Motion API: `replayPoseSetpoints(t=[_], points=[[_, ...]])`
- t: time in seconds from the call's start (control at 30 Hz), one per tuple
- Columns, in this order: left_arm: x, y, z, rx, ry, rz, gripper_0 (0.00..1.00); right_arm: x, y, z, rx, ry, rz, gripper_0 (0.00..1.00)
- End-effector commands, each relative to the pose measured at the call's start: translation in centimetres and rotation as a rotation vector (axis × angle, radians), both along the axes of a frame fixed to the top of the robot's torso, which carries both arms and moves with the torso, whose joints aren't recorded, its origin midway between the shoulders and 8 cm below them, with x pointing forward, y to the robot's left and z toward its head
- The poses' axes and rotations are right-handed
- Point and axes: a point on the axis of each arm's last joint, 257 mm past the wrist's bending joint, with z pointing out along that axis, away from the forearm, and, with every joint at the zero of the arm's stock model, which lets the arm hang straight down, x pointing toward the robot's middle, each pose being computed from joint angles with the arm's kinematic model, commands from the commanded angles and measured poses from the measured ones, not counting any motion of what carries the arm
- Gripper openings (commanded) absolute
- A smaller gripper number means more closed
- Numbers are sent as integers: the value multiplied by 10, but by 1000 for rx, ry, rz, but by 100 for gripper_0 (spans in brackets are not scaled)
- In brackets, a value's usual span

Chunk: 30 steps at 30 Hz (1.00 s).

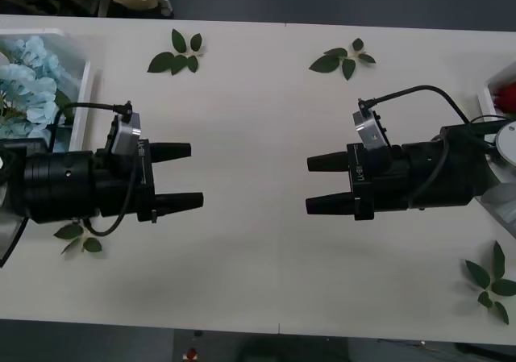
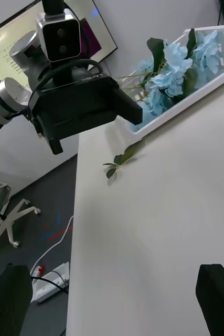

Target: Put the red flowers into the right box and the blue flowers into the left box

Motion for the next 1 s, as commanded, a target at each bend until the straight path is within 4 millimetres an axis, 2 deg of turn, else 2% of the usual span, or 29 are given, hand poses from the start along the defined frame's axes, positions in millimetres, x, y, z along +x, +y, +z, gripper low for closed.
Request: replayPoseSetpoints(t=[0.03, 0.17, 0.3, 1.0], points=[[-6, -6, 3, -24, -10, -1, 100, 1, 4, 16, 8, -61, 17, 92], [-6, -13, -2, -29, -8, 7, 100, 1, 4, 16, 8, -61, 17, 93], [-1, -10, -7, -24, -6, 34, 100, 1, 4, 16, 8, -61, 17, 93], [0, -6, -6, -16, -10, 37, 100, 1, 4, 16, 8, -61, 17, 96]])
